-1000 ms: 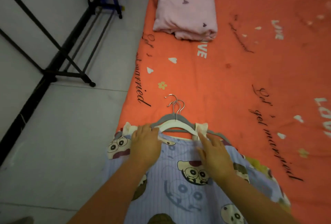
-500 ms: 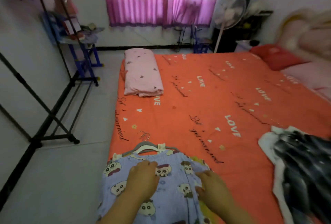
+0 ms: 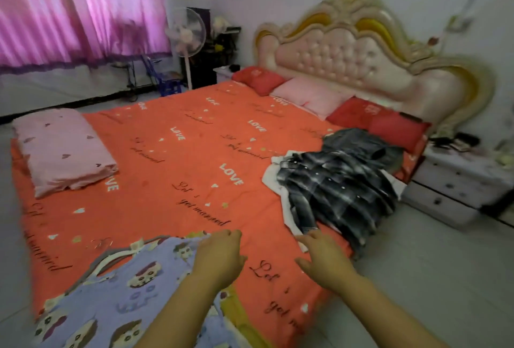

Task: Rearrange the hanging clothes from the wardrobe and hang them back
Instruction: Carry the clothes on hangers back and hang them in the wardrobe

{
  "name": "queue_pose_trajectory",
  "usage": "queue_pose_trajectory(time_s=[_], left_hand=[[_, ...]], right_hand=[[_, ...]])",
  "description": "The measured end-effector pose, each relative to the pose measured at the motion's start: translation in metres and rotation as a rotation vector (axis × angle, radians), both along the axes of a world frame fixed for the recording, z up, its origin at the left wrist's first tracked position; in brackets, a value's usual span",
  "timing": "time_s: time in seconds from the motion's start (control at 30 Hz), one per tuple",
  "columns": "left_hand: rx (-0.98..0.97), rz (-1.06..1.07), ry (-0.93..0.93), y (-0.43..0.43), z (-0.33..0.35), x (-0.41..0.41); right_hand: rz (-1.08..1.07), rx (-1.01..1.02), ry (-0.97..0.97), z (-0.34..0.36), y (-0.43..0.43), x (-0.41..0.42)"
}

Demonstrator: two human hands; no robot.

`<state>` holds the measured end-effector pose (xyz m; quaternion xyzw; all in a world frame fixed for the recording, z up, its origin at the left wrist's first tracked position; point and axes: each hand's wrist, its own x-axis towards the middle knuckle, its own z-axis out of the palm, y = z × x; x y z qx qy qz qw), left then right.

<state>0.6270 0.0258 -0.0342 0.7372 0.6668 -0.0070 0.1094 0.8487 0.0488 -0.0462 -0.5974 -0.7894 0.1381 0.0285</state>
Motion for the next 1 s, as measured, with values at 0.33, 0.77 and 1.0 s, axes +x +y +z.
queue_pose_trajectory(time_s=[0.33,0.77,1.0], left_hand=[[-0.001,-0.220,0.017,0.076,0.000,0.216],[-0.070,-0.291,0.041,0.197,-0.006,0.440],[-0.098,-0.254,0.044,0.305,-0.027,0.490]], right_hand=[[-0.262,0.014,0.044,0.004,0.026,0.208],[-0.317,-0.019,0.077,-0.002,0.131,0.419],[-0.310,-0.064,0.025,-0.019,0.233,0.487]])
